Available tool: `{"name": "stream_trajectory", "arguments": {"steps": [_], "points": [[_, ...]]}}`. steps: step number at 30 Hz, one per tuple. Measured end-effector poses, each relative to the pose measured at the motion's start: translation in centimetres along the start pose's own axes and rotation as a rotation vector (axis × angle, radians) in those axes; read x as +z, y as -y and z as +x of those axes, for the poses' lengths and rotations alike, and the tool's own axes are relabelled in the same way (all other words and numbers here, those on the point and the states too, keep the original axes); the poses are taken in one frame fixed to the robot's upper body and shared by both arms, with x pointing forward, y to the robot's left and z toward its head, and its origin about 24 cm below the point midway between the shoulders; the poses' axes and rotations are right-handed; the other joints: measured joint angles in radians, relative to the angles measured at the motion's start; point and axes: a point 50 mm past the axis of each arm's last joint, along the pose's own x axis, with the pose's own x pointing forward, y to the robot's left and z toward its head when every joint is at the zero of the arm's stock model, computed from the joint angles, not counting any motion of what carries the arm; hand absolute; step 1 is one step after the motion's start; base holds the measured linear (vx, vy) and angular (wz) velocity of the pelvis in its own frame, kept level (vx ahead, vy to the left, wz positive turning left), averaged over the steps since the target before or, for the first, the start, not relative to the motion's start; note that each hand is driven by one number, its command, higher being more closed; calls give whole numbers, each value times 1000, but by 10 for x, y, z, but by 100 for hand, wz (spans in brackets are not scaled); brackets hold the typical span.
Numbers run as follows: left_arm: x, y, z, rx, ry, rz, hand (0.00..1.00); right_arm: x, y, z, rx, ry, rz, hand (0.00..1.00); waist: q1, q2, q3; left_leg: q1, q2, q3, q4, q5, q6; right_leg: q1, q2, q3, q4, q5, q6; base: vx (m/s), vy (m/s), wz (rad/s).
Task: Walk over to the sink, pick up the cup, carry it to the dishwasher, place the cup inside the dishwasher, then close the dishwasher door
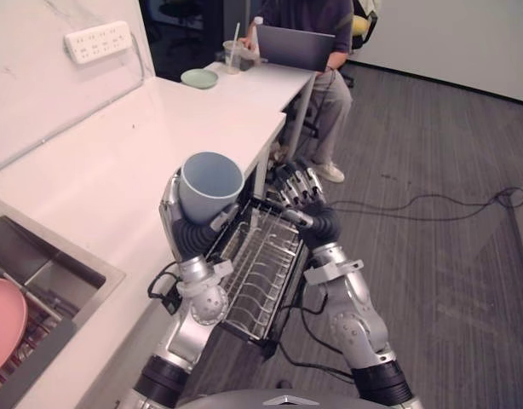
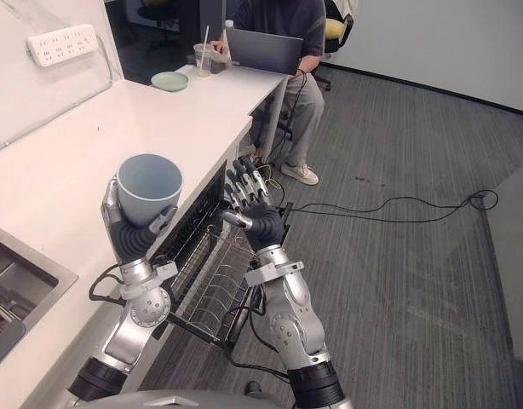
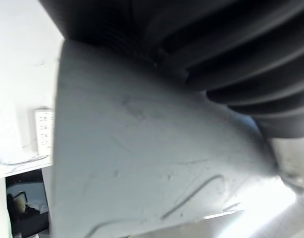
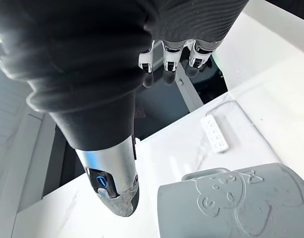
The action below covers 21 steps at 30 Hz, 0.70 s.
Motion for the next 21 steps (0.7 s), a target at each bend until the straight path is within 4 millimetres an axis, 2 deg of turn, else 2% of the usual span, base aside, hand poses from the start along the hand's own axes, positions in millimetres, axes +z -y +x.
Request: {"name": "stream_trajectory", "arguments": {"steps": [10, 21], "points": [[5, 8, -6, -39, 99, 80, 100, -7, -13, 10, 45, -40, 19, 0, 0, -5, 0, 17, -1, -5, -57, 38, -7, -8, 2, -14, -1, 2, 0, -19, -7, 1], [-5, 15, -16, -134, 88, 121, 100, -17, -30, 16, 123, -101, 39, 0, 4, -7, -2, 31, -3, -11, -75, 53, -6, 0, 2, -19, -1, 4, -2, -13, -5, 1]]}}
